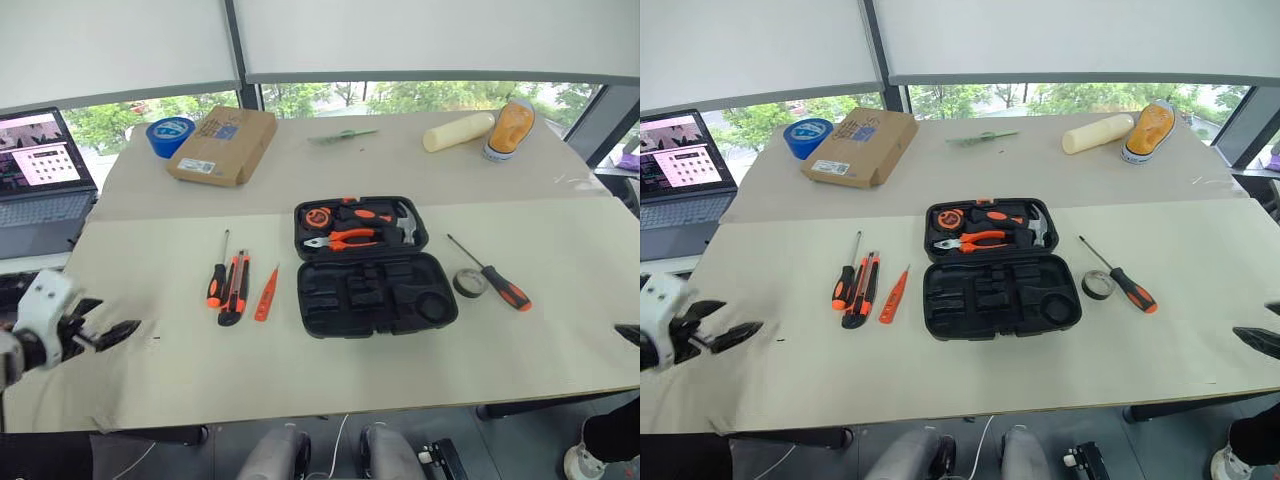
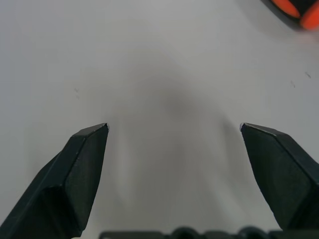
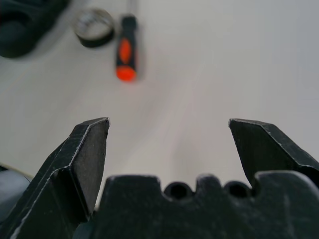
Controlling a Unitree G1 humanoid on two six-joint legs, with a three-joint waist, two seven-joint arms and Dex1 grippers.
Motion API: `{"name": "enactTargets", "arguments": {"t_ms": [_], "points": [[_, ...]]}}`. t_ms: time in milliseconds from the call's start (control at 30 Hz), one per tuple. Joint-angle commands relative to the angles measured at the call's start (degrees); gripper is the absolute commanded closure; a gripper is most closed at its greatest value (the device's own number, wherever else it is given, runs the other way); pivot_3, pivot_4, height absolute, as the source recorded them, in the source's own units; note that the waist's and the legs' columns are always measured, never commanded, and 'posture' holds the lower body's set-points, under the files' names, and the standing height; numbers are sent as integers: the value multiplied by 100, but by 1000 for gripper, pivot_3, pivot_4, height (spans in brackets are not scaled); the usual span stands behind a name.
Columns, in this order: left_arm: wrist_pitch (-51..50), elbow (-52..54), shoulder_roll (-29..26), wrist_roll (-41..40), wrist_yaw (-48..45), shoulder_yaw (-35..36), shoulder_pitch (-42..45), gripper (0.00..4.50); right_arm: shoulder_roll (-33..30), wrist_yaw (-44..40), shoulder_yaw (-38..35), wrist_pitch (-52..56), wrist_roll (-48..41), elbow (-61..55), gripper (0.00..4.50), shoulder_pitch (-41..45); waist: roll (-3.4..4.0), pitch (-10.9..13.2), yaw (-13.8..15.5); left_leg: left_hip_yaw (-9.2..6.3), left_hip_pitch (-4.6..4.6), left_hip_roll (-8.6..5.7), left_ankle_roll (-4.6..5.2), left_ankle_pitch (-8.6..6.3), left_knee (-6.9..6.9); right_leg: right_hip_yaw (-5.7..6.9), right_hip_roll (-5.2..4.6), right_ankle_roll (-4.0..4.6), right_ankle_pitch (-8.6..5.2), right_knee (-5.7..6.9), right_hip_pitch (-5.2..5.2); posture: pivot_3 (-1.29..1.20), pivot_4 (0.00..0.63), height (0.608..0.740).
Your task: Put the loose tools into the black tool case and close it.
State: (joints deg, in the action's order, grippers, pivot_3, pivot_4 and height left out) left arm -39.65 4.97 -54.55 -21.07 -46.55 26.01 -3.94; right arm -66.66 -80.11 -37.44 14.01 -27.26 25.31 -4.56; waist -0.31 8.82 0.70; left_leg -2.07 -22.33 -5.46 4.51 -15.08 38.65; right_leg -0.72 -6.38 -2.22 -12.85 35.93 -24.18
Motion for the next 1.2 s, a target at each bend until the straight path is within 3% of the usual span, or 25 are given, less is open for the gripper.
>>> {"name": "enactTargets", "arguments": {"t_ms": [33, 167, 300, 533, 733, 767, 867, 1067, 1200], "points": [[-1639, 762, -87, -366, 528, -397, 793, 0, 157, 348, -55, 861, -717, -2144, 44, 16, -1, 1, 1, 0, 0, 0, -1, 0, 0, 0, 3, -1, 0, 2, -2, 0, 150, 738], [-2734, 1050, 120, -536, 980, -902, 1805, 0, 350, 862, 484, 1330, -1065, -3901, 44, 215, -7, 4, 1, -4, -3, 0, -9, -3, 6, 5, 13, -3, 1, 13, -8, 0, 150, 738], [-3515, 1081, 375, -596, 1307, -1417, 2523, 0, 550, 1331, 1316, 1399, -1047, -4874, 44, 718, -24, 13, 0, -5, 0, 1, -23, 0, 9, 10, 19, -3, 1, 14, -6, 0, 150, 738], [-3735, 431, 890, -274, 1861, -2166, 3208, 0, 880, 1646, 2464, 1434, -956, -5417, 44, 1443, -57, 31, 13, -6, -7, 1, -65, 26, 14, 9, 20, -3, 2, 11, -11, 0, 150, 738], [-3643, 98, 1157, -62, 2059, -2515, 3430, 0, 1117, 1800, 2901, 1452, -921, -5494, 44, 1788, -66, 36, 20, -10, -8, 1, -66, 28, 20, 4, 18, -2, 2, 15, -10, 0, 150, 738], [-3657, 82, 1161, -49, 2062, -2560, 3420, 494, 1145, 1824, 2937, 1471, -934, -5508, 0, 1828, -66, 36, 17, -10, -7, 1, -67, 29, 20, 2, 19, -2, 2, 17, -11, 0, 150, 738], [-3657, 31, 1144, 28, 2083, -2649, 3375, 1301, 1220, 1894, 3039, 1499, -937, -5527, 0, 1940, -66, 35, 13, -17, -5, 1, -69, 30, 19, 1, 19, -2, 2, 20, -10, 0, 150, 738], [-3627, -135, 1012, 188, 2157, -2478, 3331, 3628, 1258, 1987, 3101, 1460, -816, -5502, 0, 1948, -66, 35, 10, -20, -4, 1, -68, 31, 19, 2, 20, -2, 2, 23, -10, 0, 150, 738], [-3218, -409, 746, 368, 2089, -2466, 3282, 3640, 1270, 2082, 3086, 1345, -561, -5447, 0, 1851, -66, 35, -21, -18, -3, 2, -68, 31, 17, 2, 23, -2, 2, 24, -12, 0, 150, 738]]}}
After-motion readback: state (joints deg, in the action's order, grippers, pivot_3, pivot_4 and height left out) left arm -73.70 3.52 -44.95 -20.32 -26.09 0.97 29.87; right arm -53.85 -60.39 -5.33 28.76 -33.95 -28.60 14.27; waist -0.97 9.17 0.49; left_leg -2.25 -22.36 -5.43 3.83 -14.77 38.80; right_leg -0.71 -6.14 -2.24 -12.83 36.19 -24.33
